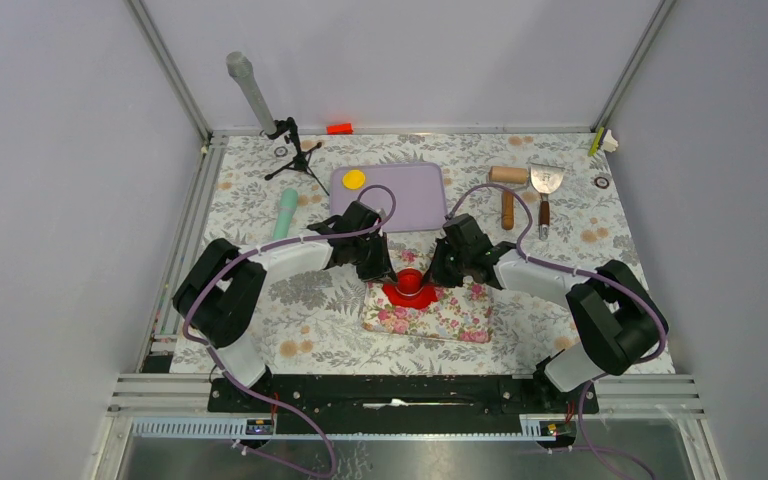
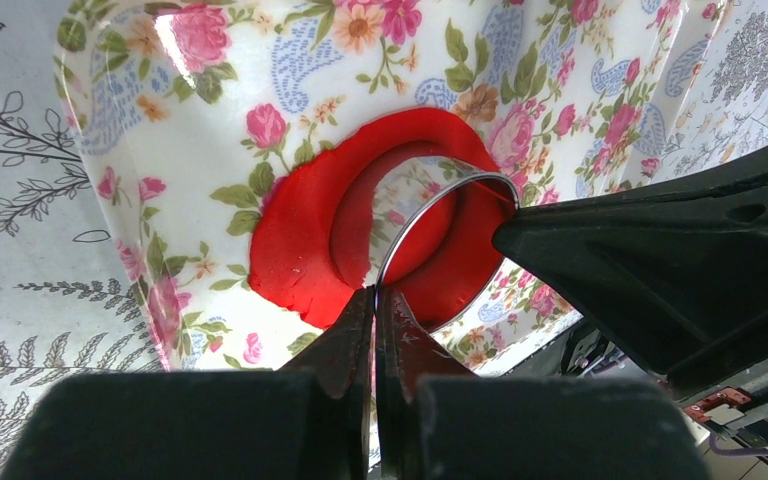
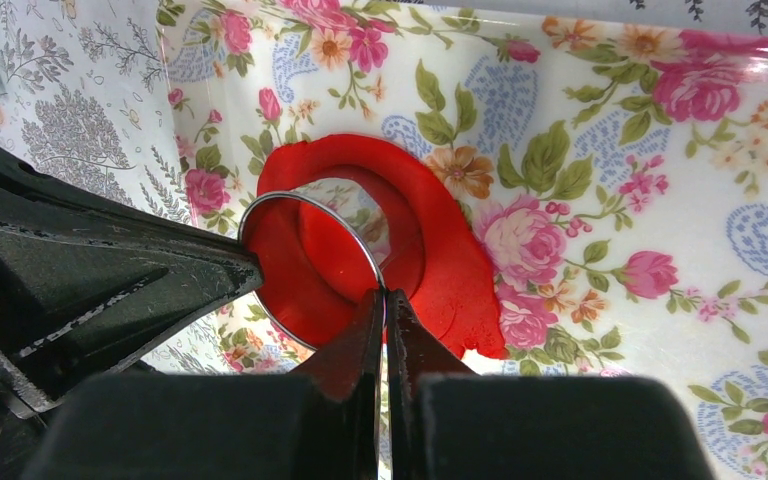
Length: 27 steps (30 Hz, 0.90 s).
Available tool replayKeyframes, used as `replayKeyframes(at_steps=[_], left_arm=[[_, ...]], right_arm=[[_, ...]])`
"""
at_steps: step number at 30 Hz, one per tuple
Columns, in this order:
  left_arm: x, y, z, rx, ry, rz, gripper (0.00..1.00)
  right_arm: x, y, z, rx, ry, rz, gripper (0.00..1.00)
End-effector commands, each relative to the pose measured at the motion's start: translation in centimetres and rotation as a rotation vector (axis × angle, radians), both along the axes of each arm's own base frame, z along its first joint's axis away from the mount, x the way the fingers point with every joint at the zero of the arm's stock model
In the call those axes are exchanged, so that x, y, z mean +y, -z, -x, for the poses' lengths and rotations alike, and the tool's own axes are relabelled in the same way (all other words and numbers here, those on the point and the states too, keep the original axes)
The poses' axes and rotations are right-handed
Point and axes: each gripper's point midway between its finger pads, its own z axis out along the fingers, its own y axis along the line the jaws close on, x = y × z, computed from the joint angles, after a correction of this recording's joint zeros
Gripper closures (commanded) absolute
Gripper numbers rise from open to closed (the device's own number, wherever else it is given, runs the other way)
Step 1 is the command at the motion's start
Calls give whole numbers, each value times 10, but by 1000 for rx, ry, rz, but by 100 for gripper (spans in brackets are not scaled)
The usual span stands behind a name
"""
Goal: Roll out the dumpling wrappers from the dough
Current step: Press the dumpling wrapper on the work surface.
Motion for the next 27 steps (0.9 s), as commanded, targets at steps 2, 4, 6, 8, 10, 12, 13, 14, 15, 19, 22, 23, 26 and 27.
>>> replayKeyframes(at_steps=[2,4,6,8,10,12,13,14,15,19,22,23,26,27], left_arm=[[48,60,19,79,-31,-251,100],[55,69,23,103,-38,-271,100],[61,76,28,124,-44,-289,100],[70,83,31,148,-66,-329,100],[76,88,35,168,-74,-360,100],[79,93,38,179,-78,-375,100],[81,95,39,186,-78,-380,100],[81,96,39,190,-76,-380,100],[80,98,40,194,-70,-377,100],[82,102,44,205,-58,-383,100],[89,108,48,219,-54,-421,100],[91,111,50,223,-52,-431,100],[94,118,52,235,-45,-445,100],[94,120,52,238,-44,-446,100]], right_arm=[[-3,5,3,15,-12,49,100],[-4,6,3,19,-11,60,100],[-8,10,6,31,-6,76,100],[-11,15,9,49,-1,91,100],[-16,23,14,75,-2,117,100],[-19,33,19,107,-11,142,100],[-22,39,22,130,-12,161,100],[-25,47,27,153,-12,176,100],[-26,53,29,165,-11,179,100],[-33,71,38,184,14,190,100],[-38,78,43,194,26,201,100],[-40,82,44,201,30,210,100],[-46,96,51,237,33,238,100],[-47,99,53,249,34,241,100]])
